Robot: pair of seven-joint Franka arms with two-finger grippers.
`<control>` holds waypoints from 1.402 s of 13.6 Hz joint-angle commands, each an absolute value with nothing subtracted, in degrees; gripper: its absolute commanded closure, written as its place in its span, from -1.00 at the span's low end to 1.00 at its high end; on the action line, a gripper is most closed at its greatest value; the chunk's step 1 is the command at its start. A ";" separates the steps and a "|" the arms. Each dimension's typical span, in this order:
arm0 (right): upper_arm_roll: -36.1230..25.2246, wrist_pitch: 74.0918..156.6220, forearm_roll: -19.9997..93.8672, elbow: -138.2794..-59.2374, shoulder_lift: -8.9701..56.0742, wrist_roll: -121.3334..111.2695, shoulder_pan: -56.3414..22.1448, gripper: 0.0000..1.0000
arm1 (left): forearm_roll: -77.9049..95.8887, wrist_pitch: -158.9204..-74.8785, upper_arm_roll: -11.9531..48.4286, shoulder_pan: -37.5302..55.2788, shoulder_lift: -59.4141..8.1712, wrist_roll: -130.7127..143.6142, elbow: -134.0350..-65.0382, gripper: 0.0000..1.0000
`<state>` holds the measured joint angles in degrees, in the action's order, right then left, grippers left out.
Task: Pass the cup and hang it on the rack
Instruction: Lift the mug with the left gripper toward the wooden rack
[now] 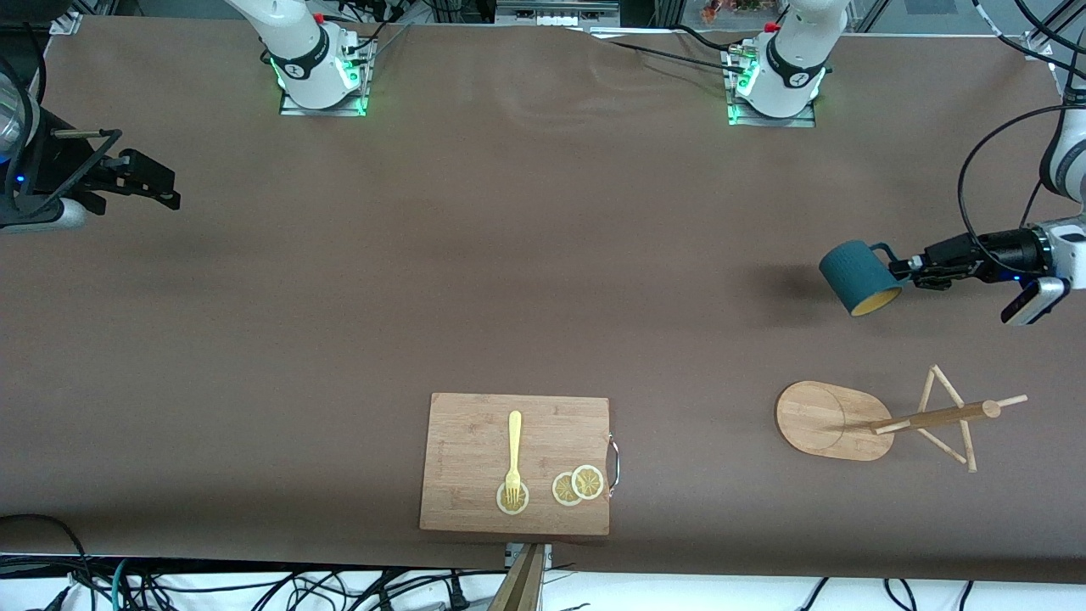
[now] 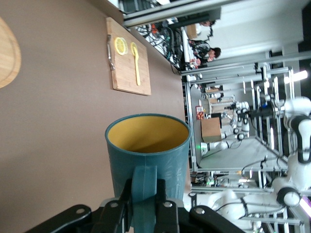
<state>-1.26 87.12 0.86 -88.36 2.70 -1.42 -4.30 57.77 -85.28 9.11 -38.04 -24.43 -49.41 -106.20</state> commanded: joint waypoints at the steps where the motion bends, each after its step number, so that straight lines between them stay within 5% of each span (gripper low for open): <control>1: -0.35 86.04 0.00 -87.28 2.81 -1.93 -3.52 -1.00 | 57.30 -83.85 10.02 -37.88 -27.24 -38.19 -100.47 1.00; 11: -0.35 86.05 0.17 -87.36 2.90 -2.37 -3.52 -1.00 | 57.83 -84.20 10.11 -35.77 -40.07 -10.29 -79.12 1.00; 19: -0.35 86.04 0.09 -87.36 2.90 -2.37 -3.52 -1.00 | 58.09 -84.73 9.67 -36.47 -45.78 -7.38 -71.29 1.00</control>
<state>-1.14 87.06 0.85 -88.35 2.70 -1.44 -4.30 57.84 -85.46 9.59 -36.28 -42.54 -8.89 -75.37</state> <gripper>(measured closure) 0.000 0.789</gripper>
